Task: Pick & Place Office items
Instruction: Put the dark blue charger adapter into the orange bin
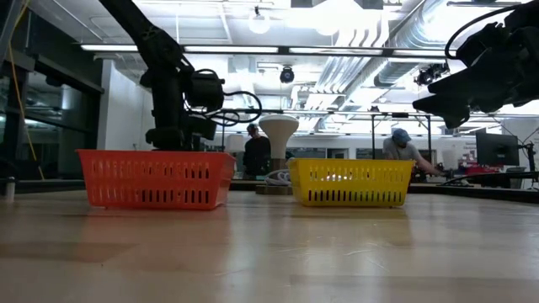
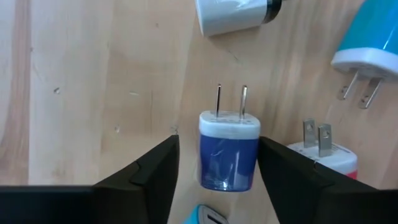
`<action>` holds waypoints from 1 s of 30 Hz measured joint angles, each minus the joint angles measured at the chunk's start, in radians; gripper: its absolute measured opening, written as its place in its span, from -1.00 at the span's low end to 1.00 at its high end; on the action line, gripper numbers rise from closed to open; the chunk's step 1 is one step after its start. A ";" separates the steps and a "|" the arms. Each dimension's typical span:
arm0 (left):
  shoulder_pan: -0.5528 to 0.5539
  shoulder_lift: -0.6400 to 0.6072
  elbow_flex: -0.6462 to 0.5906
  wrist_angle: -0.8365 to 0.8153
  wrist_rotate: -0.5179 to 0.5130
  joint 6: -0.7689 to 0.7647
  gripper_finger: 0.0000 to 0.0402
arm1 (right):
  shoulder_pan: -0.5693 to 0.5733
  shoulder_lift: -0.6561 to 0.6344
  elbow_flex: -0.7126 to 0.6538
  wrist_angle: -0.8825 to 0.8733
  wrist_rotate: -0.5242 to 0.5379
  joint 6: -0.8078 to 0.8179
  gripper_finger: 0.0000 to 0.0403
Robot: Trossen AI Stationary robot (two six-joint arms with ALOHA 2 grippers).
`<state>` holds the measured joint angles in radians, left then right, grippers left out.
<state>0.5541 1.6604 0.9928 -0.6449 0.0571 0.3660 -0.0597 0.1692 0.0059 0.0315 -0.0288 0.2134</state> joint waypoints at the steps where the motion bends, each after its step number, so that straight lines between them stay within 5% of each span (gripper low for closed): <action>1: 0.000 0.000 0.000 0.000 0.000 0.000 -0.03 | 0.000 0.000 0.000 0.000 0.000 0.000 0.09; 12: 0.000 -0.001 0.000 0.000 0.001 -0.004 -0.33 | 0.000 0.000 0.000 0.000 0.000 0.000 0.09; 30: 0.014 -0.040 0.000 -0.027 0.010 0.002 -0.36 | 0.000 0.000 0.000 0.000 0.000 0.000 0.09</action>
<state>0.5686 1.6207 0.9928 -0.6717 0.0667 0.3676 -0.0597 0.1692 0.0059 0.0315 -0.0288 0.2131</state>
